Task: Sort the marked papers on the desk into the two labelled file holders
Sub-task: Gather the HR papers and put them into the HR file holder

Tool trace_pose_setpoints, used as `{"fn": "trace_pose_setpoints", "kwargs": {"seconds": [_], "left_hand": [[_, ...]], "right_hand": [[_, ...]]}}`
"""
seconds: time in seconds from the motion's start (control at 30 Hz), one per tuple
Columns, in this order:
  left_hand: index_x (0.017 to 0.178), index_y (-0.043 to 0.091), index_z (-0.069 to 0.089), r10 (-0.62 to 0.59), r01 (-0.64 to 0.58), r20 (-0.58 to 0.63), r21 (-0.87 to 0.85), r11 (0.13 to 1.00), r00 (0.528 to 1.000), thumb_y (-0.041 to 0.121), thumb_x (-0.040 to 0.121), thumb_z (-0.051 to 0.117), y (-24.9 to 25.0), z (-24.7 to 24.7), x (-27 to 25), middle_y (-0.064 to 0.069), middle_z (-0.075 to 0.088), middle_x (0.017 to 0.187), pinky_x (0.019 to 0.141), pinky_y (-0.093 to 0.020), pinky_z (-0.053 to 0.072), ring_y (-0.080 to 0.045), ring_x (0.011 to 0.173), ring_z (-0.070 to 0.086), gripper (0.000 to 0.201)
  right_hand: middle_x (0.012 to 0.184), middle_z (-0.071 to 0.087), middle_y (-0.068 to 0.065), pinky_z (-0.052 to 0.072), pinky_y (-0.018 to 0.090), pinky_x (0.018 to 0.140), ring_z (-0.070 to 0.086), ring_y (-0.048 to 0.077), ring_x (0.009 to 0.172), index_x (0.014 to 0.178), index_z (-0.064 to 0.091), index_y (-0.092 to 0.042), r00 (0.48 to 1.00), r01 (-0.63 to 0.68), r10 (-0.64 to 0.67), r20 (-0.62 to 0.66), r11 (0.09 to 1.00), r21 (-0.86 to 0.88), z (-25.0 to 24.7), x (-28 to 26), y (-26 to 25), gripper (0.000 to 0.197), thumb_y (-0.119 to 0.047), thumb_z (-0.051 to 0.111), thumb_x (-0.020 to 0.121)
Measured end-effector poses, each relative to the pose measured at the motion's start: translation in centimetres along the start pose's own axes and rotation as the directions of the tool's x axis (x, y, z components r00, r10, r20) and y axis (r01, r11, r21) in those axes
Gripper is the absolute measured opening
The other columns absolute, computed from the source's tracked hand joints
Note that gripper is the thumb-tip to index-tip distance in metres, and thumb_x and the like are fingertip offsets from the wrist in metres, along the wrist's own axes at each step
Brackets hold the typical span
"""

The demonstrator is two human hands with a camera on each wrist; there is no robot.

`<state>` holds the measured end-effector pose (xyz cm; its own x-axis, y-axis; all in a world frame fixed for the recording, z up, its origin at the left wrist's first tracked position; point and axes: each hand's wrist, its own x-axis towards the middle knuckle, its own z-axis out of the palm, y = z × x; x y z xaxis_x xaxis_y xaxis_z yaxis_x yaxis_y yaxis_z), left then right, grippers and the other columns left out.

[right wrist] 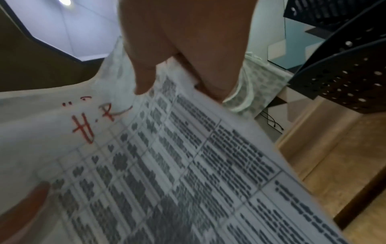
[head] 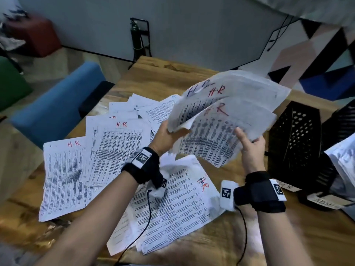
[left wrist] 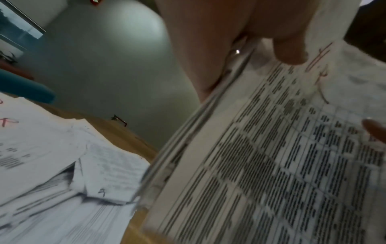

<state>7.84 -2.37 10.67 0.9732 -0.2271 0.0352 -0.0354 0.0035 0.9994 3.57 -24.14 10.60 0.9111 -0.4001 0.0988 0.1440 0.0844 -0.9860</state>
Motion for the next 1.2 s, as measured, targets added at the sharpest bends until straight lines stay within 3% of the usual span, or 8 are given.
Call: {"fn": "trace_pose_setpoints", "kwargs": {"seconds": [0.23, 0.33, 0.47, 0.63, 0.73, 0.93, 1.07, 1.2], "left_hand": [[0.128, 0.009, 0.05, -0.051, 0.046, 0.04, 0.127, 0.991, 0.998, -0.003, 0.082, 0.061, -2.9, -0.2, -1.2, -0.005, 0.058, 0.125, 0.092, -0.025, 0.049, 0.008, 0.102, 0.058, 0.049], [0.127, 0.0, 0.049, -0.132, 0.13, 0.009, 0.121, 0.984, 0.991, 0.003, 0.088, 0.055, -3.8, 0.9, -1.5, -0.013, 0.051, 0.133, 0.095, -0.036, 0.047, -0.023, 0.109, 0.057, 0.04], [0.084, 0.03, 0.057, -0.047, 0.046, -0.033, -0.039, 0.998, 0.998, 0.022, 0.088, 0.059, -1.9, 2.5, -0.3, -0.004, 0.062, 0.091, 0.077, -0.033, 0.047, -0.015, 0.078, 0.056, 0.009], [0.092, 0.02, 0.065, 0.031, -0.032, 0.006, 0.046, 0.998, 0.999, 0.017, 0.087, 0.061, -2.8, 6.4, 2.4, 0.004, 0.066, 0.084, 0.075, -0.026, 0.053, 0.007, 0.071, 0.063, 0.007], [0.096, 0.041, 0.062, -0.023, -0.012, 0.138, 0.249, 0.968, 0.99, 0.045, 0.075, 0.061, -4.1, 9.6, 3.7, 0.006, 0.066, 0.097, 0.091, -0.039, 0.051, -0.007, 0.094, 0.062, 0.022], [0.14, 0.009, 0.033, -0.371, 0.062, 0.161, 0.851, 0.522, 0.914, 0.023, 0.082, 0.065, -9.4, 12.8, 1.8, -0.016, 0.038, 0.145, 0.107, -0.037, 0.035, -0.032, 0.131, 0.04, 0.067], [0.148, 0.013, 0.009, -0.614, 0.142, 0.021, 0.966, 0.215, 0.789, 0.036, 0.087, 0.058, -13.6, 10.8, -0.7, -0.017, 0.009, 0.156, 0.115, -0.046, 0.015, -0.033, 0.144, 0.013, 0.081], [0.146, 0.008, -0.014, -0.626, -0.034, 0.05, 0.999, 0.037, 0.778, 0.056, 0.077, 0.059, -15.5, 10.3, -2.5, -0.022, -0.013, 0.155, 0.115, -0.058, -0.001, -0.03, 0.146, -0.01, 0.111]], "right_hand": [[0.106, 0.068, 0.002, 0.053, 0.013, 0.079, 0.066, 0.0, 0.087, 0.113, 0.054, -0.012, 0.968, -0.183, 0.209, 0.137, 0.967, -0.179, -0.5, -2.3, 4.6, 0.036, -0.001, 0.064, 0.081], [0.121, 0.058, 0.011, 0.047, 0.025, 0.094, 0.056, 0.016, 0.103, 0.126, 0.045, -0.005, 0.956, -0.26, 0.279, 0.09, 0.949, -0.18, -0.1, -3.7, 4.6, 0.044, -0.001, 0.059, 0.085], [0.112, 0.055, -0.007, 0.042, 0.023, 0.093, 0.052, 0.005, 0.103, 0.129, 0.044, -0.01, 0.977, -0.092, 0.152, 0.147, 0.93, -0.355, -1.1, -3.6, 2.0, 0.043, -0.023, 0.055, 0.089], [0.089, 0.063, 0.016, 0.041, 0.021, 0.065, 0.053, 0.014, 0.08, 0.092, 0.062, -0.003, 0.999, -0.045, 0.041, -0.019, 0.869, -0.492, -6.2, -2.3, -1.7, 0.011, -0.008, 0.051, 0.092], [0.084, 0.061, 0.016, 0.034, 0.021, 0.062, 0.05, 0.014, 0.085, 0.096, 0.063, 0.004, 0.929, 0.046, -0.235, -0.286, 0.841, -0.539, -10.4, -1.5, -5.0, 0.02, -0.013, 0.054, 0.091], [0.111, 0.065, 0.026, 0.037, 0.029, 0.083, 0.059, 0.039, 0.1, 0.123, 0.054, -0.001, 0.641, 0.057, -0.55, -0.535, 0.73, -0.681, -17.2, 0.4, -9.5, 0.038, -0.003, 0.038, 0.088], [0.118, 0.063, 0.021, 0.041, 0.028, 0.094, 0.06, 0.035, 0.107, 0.133, 0.046, -0.009, 0.639, 0.082, -0.582, -0.503, 0.702, -0.707, -18.6, 1.5, -8.2, 0.061, 0.006, 0.03, 0.076], [0.13, 0.055, 0.021, 0.035, 0.027, 0.099, 0.054, 0.034, 0.117, 0.138, 0.039, -0.005, 0.725, 0.044, -0.496, -0.478, 0.726, -0.686, -18.5, 3.6, -4.6, 0.066, 0.015, 0.033, 0.076]]}}
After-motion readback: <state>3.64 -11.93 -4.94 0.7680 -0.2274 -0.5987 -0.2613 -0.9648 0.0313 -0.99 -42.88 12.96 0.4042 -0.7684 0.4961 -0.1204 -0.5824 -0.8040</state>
